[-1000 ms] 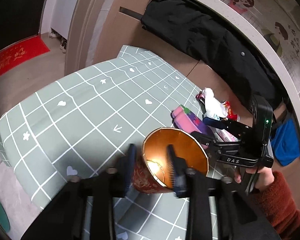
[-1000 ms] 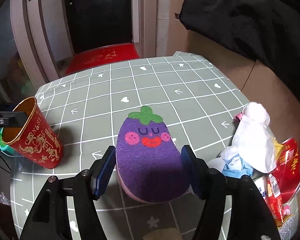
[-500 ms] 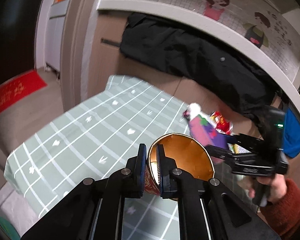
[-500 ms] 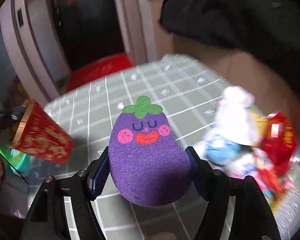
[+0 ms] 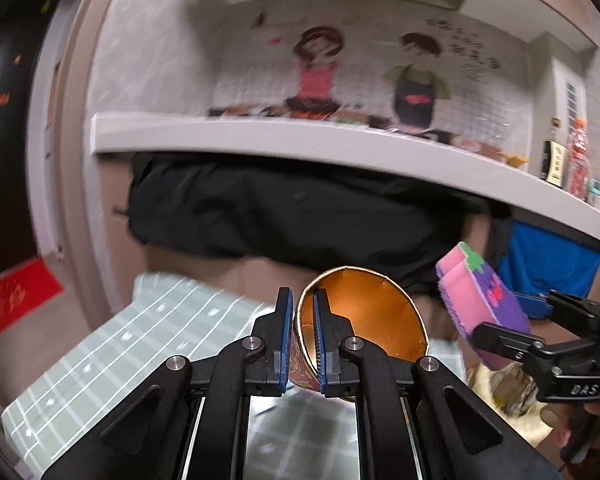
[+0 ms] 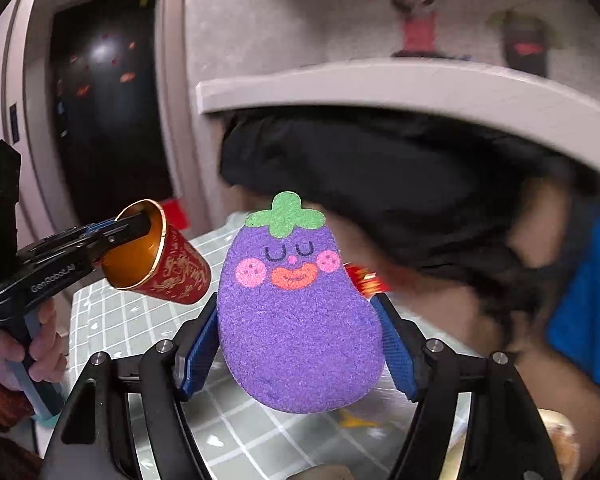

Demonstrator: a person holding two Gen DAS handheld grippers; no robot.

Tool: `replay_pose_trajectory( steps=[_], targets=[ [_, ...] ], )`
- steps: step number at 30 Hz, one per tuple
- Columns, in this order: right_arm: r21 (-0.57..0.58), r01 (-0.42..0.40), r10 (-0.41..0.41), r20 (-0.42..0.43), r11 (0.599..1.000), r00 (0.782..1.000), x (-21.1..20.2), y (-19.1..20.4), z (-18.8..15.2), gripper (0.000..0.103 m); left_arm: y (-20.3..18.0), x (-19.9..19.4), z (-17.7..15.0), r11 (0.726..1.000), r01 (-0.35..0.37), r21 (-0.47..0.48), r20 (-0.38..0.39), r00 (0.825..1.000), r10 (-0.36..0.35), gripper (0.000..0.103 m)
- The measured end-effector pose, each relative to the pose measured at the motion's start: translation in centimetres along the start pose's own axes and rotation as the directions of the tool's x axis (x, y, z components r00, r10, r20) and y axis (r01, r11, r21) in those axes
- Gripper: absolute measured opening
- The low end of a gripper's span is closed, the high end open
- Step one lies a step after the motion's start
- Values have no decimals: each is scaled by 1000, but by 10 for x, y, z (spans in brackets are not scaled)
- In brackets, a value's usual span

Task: Collect trash
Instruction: 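Carry the cup and sponge over the bin and open both tools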

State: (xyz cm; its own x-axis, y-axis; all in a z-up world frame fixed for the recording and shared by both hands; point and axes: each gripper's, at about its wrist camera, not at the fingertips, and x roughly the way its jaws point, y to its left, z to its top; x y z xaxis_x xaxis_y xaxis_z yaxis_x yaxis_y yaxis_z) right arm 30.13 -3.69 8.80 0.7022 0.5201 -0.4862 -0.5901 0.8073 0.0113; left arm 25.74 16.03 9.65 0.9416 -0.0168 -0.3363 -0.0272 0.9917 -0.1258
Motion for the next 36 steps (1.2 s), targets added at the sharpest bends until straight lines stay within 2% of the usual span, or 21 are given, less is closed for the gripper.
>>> replay_pose_trajectory(
  steps=[5,8,15,19,23,29,32,33,36],
  targets=[
    [8,145,-145,62,989,987,-55,-40,-14,69,-60,4,4,996,78,31,18,997,-78,10],
    [63,186,-190,73,981,979,-85,-68,-27,69,-96,9,2,990,130,59,10,991,-131,10],
    [159,292,-306,74,943,949,-129,-124,-57,70,-175,21,-10,957,274,94,-53,961,-270,10],
    [205,347,-364,51,915,930,-149,-148,-75,70,-216,32,-25,933,345,105,-111,936,-334,10],
    [252,378,-398,31,891,917,-162,-172,-90,70,-240,44,-38,916,391,93,-169,913,-372,10],
    [313,377,-388,-30,872,921,-152,-202,-115,70,-264,68,-55,901,427,78,-245,884,-398,10],
    [349,363,-369,-50,864,928,-143,-214,-125,70,-267,82,-64,894,445,52,-287,864,-414,11],
    [362,356,-361,-56,861,931,-140,-218,-129,70,-267,87,-66,890,454,41,-297,856,-422,11],
    [412,325,-329,-64,851,942,-133,-232,-141,71,-264,105,-75,860,510,-10,-353,803,-480,17]
  ],
)
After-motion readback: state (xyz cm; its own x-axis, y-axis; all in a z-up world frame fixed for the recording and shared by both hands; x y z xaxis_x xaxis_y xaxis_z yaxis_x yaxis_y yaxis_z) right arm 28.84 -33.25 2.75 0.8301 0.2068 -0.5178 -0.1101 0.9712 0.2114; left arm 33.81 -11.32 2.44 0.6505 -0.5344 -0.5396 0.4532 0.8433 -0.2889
